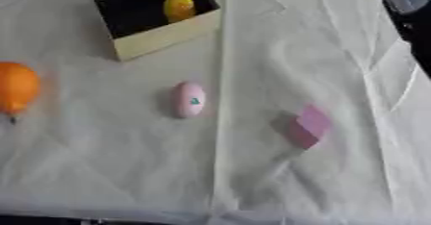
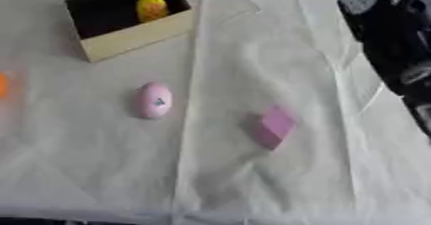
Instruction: Pick up objects on the table and place them in the box.
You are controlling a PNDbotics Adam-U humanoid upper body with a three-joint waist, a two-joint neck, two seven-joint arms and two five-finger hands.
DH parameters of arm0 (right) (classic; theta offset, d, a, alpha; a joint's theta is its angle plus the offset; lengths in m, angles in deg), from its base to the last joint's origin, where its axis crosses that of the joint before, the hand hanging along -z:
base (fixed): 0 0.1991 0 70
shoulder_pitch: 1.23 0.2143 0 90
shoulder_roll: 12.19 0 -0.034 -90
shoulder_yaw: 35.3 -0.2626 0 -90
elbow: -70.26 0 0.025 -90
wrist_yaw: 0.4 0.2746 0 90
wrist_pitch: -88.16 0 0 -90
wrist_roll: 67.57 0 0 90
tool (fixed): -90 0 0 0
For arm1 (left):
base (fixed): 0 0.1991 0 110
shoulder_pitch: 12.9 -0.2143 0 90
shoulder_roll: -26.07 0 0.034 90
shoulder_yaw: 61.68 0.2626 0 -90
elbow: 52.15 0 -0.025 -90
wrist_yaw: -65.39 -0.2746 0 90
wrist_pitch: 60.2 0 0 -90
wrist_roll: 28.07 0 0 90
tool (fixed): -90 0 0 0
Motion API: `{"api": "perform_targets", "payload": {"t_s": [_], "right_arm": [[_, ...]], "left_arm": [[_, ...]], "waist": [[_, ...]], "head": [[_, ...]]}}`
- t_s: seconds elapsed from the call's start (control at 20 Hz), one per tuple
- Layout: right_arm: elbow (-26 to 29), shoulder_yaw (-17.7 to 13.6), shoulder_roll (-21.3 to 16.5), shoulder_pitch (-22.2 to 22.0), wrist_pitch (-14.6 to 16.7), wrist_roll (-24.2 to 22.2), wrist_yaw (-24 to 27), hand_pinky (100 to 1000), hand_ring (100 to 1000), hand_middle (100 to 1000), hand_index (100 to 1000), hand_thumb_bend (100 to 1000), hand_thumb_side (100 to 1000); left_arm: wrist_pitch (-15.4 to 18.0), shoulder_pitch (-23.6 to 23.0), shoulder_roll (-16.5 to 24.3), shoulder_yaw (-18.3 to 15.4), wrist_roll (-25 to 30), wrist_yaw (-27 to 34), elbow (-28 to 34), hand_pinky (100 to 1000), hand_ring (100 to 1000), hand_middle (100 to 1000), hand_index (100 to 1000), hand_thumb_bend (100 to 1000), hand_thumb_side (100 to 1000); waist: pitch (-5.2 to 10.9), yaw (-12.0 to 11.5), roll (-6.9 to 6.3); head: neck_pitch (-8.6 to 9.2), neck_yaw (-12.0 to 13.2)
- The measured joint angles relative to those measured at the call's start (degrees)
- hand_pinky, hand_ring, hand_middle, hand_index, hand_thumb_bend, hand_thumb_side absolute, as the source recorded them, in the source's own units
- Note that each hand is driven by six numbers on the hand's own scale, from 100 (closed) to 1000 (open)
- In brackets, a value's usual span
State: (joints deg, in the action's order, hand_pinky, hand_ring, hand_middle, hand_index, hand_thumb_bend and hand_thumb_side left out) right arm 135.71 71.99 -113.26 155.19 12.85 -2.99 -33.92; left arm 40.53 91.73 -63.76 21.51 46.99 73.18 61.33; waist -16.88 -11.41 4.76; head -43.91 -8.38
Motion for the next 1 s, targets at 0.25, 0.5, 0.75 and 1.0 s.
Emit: {"api": "perform_targets", "payload": {"t_s": [0.25, 0.5, 0.75, 1.0], "right_arm": [[-5.6, 1.0, 11.3, 5.7, -1.4, -0.3, -5.8, 728, 685, 469, 657, 100, 165], [-13.2, -0.5, 21.1, 7.3, -2.0, 2.5, -12.9, 729, 686, 469, 659, 100, 168], [-19.5, -3.0, 26.8, 7.5, -1.7, 5.7, -19.2, 730, 692, 475, 661, 100, 178], [-23.5, -5.0, 29.2, 7.7, -2.5, 8.8, -24.9, 730, 700, 488, 673, 100, 173]], "left_arm": [[0.0, 0.7, 0.0, 0.7, 0.7, 0.3, 0.0, 806, 763, 757, 843, 100, 629], [0.0, 1.2, -0.1, 1.1, 1.2, 0.8, 0.0, 806, 764, 758, 843, 100, 633], [0.0, 1.6, -0.5, 1.4, 1.7, 1.2, 0.0, 806, 764, 758, 843, 100, 635], [-0.2, 1.7, -0.6, 1.4, 1.8, 1.4, 0.0, 806, 764, 757, 843, 100, 640]], "waist": [[0.00, -1.2, 0.00], [-0.04, -2.6, 0.00], [-0.06, -3.4, 0.03], [-0.06, -3.7, 0.26]], "head": [[0.00, -2.5], [0.00, -5.0], [0.00, -5.5], [0.00, -5.4]]}}
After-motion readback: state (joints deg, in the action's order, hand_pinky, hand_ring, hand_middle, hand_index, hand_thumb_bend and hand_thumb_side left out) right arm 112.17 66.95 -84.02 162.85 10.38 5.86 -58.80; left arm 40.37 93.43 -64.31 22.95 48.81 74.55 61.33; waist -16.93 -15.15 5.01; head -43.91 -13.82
